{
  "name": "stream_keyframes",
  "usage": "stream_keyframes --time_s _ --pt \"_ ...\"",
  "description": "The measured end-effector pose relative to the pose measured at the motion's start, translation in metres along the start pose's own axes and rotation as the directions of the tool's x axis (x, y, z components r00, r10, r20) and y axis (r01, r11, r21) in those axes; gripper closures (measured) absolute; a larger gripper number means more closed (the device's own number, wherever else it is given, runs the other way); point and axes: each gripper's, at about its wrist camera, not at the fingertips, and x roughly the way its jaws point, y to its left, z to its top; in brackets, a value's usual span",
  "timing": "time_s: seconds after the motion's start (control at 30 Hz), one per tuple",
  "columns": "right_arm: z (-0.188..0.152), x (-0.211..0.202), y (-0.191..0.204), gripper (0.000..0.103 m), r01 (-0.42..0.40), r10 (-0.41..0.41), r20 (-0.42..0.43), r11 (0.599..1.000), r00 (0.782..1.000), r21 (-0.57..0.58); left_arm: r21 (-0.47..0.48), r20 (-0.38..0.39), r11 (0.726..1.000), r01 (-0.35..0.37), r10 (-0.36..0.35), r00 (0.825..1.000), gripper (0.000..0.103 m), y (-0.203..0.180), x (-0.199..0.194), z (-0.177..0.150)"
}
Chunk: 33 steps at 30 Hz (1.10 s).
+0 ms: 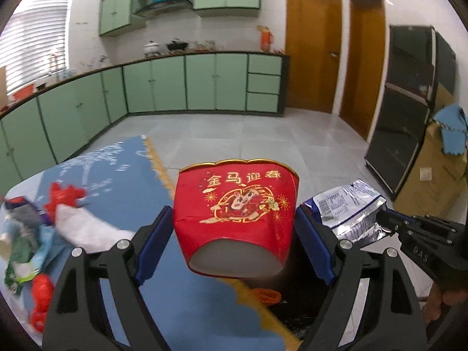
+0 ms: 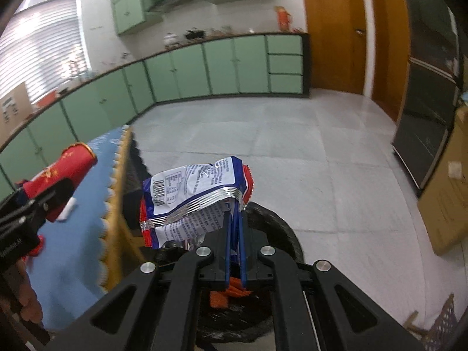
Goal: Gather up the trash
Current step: 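Carry the red cup and wrapper to the bin and release both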
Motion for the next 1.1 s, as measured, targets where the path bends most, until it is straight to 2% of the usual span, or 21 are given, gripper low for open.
stream_keyframes --time_s 0.13,0.3,0.4,0.43,0.53,0.6,0.67,0.73,0.9,1.0,1.1 --pt "-0.009 0.016 -0.027 0.098 0.051 -0.049 -0.036 0.998 0.998 0.043 -0.004 -0.065 0.999 0.052 -0.052 0.996 0.022 -0.012 0.033 -0.001" --pt "-0.012 0.029 -0.041 0.097 0.083 -0.079 -0.062 0.995 0.995 0.06 0.019 -0.124 0.994 0.105 -0.102 0.987 0.021 -0.021 0.06 0.001" --pt "-0.013 0.037 -0.043 0.088 0.087 -0.083 -0.072 0.995 0.994 0.052 0.017 -0.15 0.992 0.126 -0.122 0.981 0.019 -0.025 0.072 0.002" --pt "-0.013 0.04 -0.042 0.083 0.083 -0.079 -0.08 0.995 0.994 0.051 0.012 -0.153 0.992 0.129 -0.126 0.98 0.017 -0.023 0.073 0.002" --pt "-0.017 0.046 -0.043 0.076 0.089 -0.084 -0.093 0.995 0.992 0.05 -0.013 -0.157 0.987 0.158 -0.158 0.975 0.014 -0.019 0.074 0.004" --pt "-0.019 0.049 -0.042 0.073 0.089 -0.083 -0.103 0.995 0.991 0.052 -0.018 -0.154 0.988 0.152 -0.153 0.976 0.014 -0.015 0.071 0.006" --pt "-0.019 0.048 -0.041 0.064 0.09 -0.084 -0.103 0.995 0.991 0.053 -0.031 -0.143 0.988 0.149 -0.152 0.978 0.014 -0.012 0.066 0.008" --pt "-0.018 0.044 -0.04 0.044 0.091 -0.086 -0.096 0.994 0.992 0.052 -0.042 -0.122 0.99 0.138 -0.142 0.982 0.014 -0.006 0.057 0.011" --pt "-0.012 0.03 -0.03 0.028 0.083 -0.08 -0.061 0.996 0.995 0.045 -0.06 -0.066 0.996 0.072 -0.076 0.995 0.012 0.016 0.026 0.014" --pt "-0.005 0.017 -0.014 0.019 0.055 -0.054 -0.024 0.998 0.998 0.036 -0.078 -0.031 0.997 -0.004 0.001 1.0 0.012 0.038 -0.002 0.009" --pt "0.003 0.003 0.012 0.014 0.008 -0.008 0.024 1.0 1.0 0.001 -0.096 0.0 0.989 -0.109 0.109 0.994 0.011 0.065 -0.031 -0.001"
